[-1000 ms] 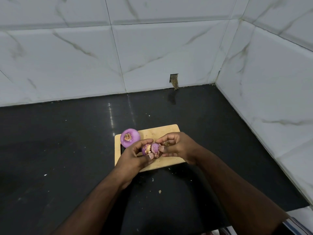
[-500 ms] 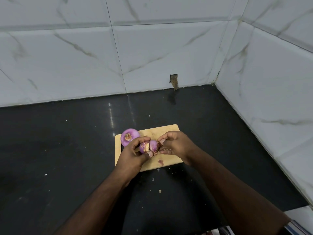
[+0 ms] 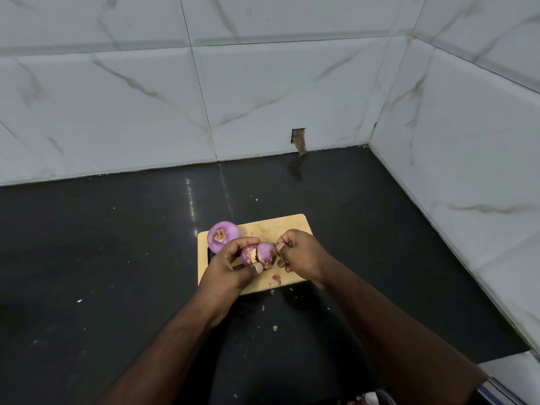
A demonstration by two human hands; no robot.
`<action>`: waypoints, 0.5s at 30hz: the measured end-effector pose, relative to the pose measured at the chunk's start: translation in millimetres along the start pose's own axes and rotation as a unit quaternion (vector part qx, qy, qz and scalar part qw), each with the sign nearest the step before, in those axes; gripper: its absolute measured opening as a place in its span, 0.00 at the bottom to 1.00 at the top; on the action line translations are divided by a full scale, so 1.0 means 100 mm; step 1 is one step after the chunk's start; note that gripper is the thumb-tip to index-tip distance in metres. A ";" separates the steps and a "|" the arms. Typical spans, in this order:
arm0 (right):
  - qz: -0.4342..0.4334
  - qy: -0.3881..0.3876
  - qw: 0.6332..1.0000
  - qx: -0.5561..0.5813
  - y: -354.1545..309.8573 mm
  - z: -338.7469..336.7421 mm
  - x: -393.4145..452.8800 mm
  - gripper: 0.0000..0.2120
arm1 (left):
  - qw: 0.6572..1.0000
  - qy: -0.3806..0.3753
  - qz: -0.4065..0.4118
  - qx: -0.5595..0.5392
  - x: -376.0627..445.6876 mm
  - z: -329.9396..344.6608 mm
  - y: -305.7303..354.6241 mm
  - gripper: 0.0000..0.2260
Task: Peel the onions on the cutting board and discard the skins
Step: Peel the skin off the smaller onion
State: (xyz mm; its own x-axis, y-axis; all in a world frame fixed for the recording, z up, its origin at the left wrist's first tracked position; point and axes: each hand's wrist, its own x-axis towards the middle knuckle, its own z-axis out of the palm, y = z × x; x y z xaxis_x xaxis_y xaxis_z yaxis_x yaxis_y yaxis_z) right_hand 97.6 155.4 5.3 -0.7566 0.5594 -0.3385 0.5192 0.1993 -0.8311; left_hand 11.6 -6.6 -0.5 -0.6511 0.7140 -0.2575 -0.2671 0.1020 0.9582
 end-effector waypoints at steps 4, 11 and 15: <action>-0.005 0.013 0.996 -0.084 0.00 0.00 0.01 0.07 | 0.993 -0.031 -0.033 -0.113 -0.01 0.03 -0.04 0.20; -0.057 0.051 0.974 -0.214 -0.01 -0.08 0.06 0.06 | 0.964 -0.046 -0.068 -0.255 -0.07 0.04 0.06 0.20; -0.100 0.029 0.974 -0.199 -0.03 -0.07 0.09 0.08 | 0.974 0.011 -0.094 -0.205 -0.02 0.03 0.07 0.13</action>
State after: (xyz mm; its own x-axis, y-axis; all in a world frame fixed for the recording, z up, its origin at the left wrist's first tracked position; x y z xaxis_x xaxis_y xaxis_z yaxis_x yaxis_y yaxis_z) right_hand 92.1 165.0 7.6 -0.8408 0.5195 -0.1526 0.4857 0.5992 -0.6364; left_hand 13.0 -5.2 7.3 -0.5766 0.6941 -0.4310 -0.6414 -0.0578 0.7650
